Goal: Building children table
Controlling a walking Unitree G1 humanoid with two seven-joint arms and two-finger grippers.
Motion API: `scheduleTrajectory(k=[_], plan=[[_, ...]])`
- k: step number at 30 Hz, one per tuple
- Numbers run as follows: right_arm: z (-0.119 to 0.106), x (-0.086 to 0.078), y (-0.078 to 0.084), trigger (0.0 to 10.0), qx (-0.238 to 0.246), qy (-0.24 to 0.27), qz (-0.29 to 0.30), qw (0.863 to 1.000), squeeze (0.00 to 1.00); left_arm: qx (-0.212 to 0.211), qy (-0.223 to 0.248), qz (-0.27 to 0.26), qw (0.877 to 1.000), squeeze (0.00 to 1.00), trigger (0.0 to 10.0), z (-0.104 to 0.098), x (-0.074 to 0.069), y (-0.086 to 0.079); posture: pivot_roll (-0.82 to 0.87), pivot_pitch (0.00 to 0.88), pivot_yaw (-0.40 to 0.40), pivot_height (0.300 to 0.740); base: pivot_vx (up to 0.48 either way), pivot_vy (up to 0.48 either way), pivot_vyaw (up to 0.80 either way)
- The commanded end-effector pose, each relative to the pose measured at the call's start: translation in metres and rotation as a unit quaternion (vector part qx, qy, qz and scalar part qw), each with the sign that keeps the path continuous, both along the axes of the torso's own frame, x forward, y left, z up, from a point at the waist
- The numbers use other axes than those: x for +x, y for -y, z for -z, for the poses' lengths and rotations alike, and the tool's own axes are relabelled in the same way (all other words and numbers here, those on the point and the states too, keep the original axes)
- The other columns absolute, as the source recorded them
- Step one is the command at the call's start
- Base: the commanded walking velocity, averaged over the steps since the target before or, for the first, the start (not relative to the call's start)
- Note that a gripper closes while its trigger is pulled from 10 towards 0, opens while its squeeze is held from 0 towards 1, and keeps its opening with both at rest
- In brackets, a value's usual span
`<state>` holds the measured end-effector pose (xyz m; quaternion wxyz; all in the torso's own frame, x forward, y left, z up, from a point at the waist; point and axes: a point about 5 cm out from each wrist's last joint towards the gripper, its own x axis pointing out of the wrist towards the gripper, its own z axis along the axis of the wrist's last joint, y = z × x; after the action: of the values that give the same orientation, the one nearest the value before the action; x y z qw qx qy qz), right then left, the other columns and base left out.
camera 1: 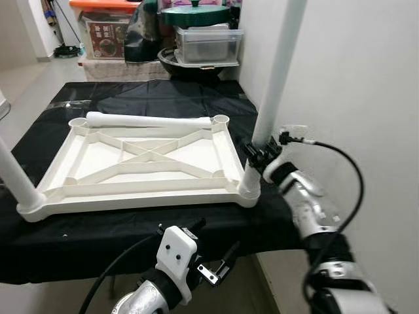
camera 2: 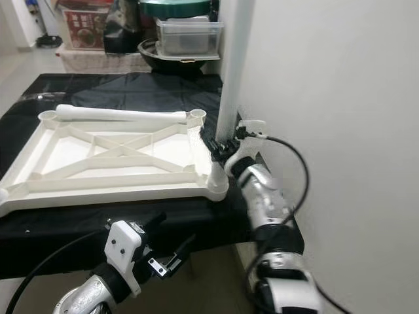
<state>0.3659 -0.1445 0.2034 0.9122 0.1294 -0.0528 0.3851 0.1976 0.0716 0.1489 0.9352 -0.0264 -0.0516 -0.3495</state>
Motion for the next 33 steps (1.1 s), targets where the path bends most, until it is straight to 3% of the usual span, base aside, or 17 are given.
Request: scheduleTrajectory(k=[1, 3, 13, 14, 20, 22, 23, 24, 25, 26, 27, 28, 29, 30, 31, 32, 33], plan=[[0.006, -0.006, -0.02, 10.0, 0.0, -0.009, -0.09, 0.996, 0.0, 0.004, -0.005, 0.001, 1.0, 0.0, 10.0, 0.003, 0.001, -0.001, 0.13, 0.059, -0.057, 0.74, 0.0, 0.0, 0.0], [0.007, -0.011, -0.027, 10.0, -0.047, -0.006, -0.207, 0.977, 0.0, 0.004, -0.005, 0.002, 1.0, 0.0, 10.0, 0.003, 0.001, 0.0, 0.14, 0.058, -0.06, 0.74, 0.0, 0.0, 0.0], [0.013, -0.012, -0.043, 10.0, -0.109, -0.015, -0.315, 0.942, 0.0, 0.005, -0.005, 0.0, 1.0, 0.0, 10.0, 0.003, -0.001, -0.001, 0.16, 0.057, -0.065, 0.74, 0.0, 0.0, 0.0], [0.015, -0.013, -0.045, 0.1, -0.118, -0.018, -0.327, 0.938, 0.0, 0.005, -0.005, -0.001, 1.0, 0.0, 10.0, 0.003, -0.002, -0.001, 0.16, 0.058, -0.065, 0.74, 0.0, 0.0, 0.0], [0.017, -0.015, -0.045, 0.0, -0.122, -0.008, -0.343, 0.931, 0.0, 0.005, -0.006, -0.003, 1.0, 0.0, 10.0, 0.004, -0.003, -0.002, 0.16, 0.056, -0.067, 0.74, 0.0, 0.0, 0.0], [0.017, -0.01, -0.045, 0.0, -0.117, 0.006, -0.306, 0.945, 0.0, 0.005, -0.006, -0.003, 1.0, 0.0, 10.0, 0.004, -0.003, -0.002, 0.15, 0.052, -0.064, 0.74, 0.0, 0.0, 0.0], [0.016, -0.005, -0.045, 0.0, -0.106, 0.013, -0.255, 0.961, 0.0, 0.005, -0.007, -0.003, 1.0, 0.0, 10.0, 0.004, -0.003, -0.002, 0.15, 0.049, -0.062, 0.74, 0.0, 0.0, 0.0], [0.016, -0.005, -0.045, 0.0, -0.106, 0.013, -0.255, 0.961, 0.0, 0.005, -0.007, -0.003, 1.0, 0.0, 10.0, 0.004, -0.003, -0.002, 0.15, 0.049, -0.062, 0.74, 0.0, 0.0, 0.0], [0.014, -0.001, -0.045, 0.0, -0.097, 0.017, -0.217, 0.971, 0.0, 0.005, -0.007, -0.002, 1.0, 0.0, 10.0, 0.004, -0.003, -0.002, 0.15, 0.049, -0.062, 0.74, 0.0, 0.0, 0.0], [0.013, 0.009, -0.041, 0.0, -0.089, 0.009, -0.125, 0.988, 0.0, 0.005, -0.007, -0.002, 1.0, 0.0, 10.0, 0.004, -0.003, -0.002, 0.15, 0.047, -0.06, 0.74, 0.0, 0.0, 0.0], [0.013, 0.018, -0.035, 0.0, -0.086, -0.006, -0.033, 0.996, 0.0, 0.005, -0.007, -0.002, 1.0, 0.0, 10.0, 0.005, -0.003, -0.002, 0.14, 0.044, -0.06, 0.74, 0.0, 0.0, 0.0], [0.013, 0.018, -0.035, 0.0, -0.086, -0.006, -0.033, 0.996, 0.0, 0.005, -0.007, -0.002, 1.0, 0.0, 10.0, 0.005, -0.003, -0.002, 0.14, 0.044, -0.06, 0.74, 0.0, 0.0, 0.0], [0.014, 0.025, -0.028, 0.0, -0.083, -0.024, 0.04, 0.995, 0.0, 0.005, -0.007, -0.002, 1.0, 0.0, 10.0, 0.005, -0.003, -0.002, 0.14, 0.045, -0.06, 0.74, 0.0, 0.0, 0.0], [0.014, 0.025, -0.028, 0.0, -0.083, -0.024, 0.04, 0.995, 0.0, 0.005, -0.007, -0.002, 1.0, 0.0, 10.0, 0.005, -0.003, -0.002, 0.14, 0.045, -0.06, 0.74, 0.0, 0.0, 0.0], [0.015, 0.031, -0.016, 0.0, -0.089, -0.039, 0.149, 0.984, 0.0, 0.005, -0.007, -0.002, 1.0, 0.0, 10.0, 0.005, -0.003, -0.002, 0.14, 0.045, -0.055, 0.74, 0.0, 0.0, 0.0], [0.015, 0.031, -0.016, 0.0, -0.089, -0.039, 0.149, 0.984, 0.0, 0.005, -0.007, -0.002, 1.0, 0.0, 10.0, 0.005, -0.003, -0.002, 0.14, 0.045, -0.055, 0.74, 0.0, 0.0, 0.0], [0.019, 0.034, 0.002, 0.0, -0.084, -0.066, 0.272, 0.956, 0.0, 0.005, -0.007, -0.002, 1.0, 0.0, 10.0, 0.005, -0.003, -0.002, 0.13, 0.048, -0.053, 0.74, 0.0, 0.0, 0.0]])
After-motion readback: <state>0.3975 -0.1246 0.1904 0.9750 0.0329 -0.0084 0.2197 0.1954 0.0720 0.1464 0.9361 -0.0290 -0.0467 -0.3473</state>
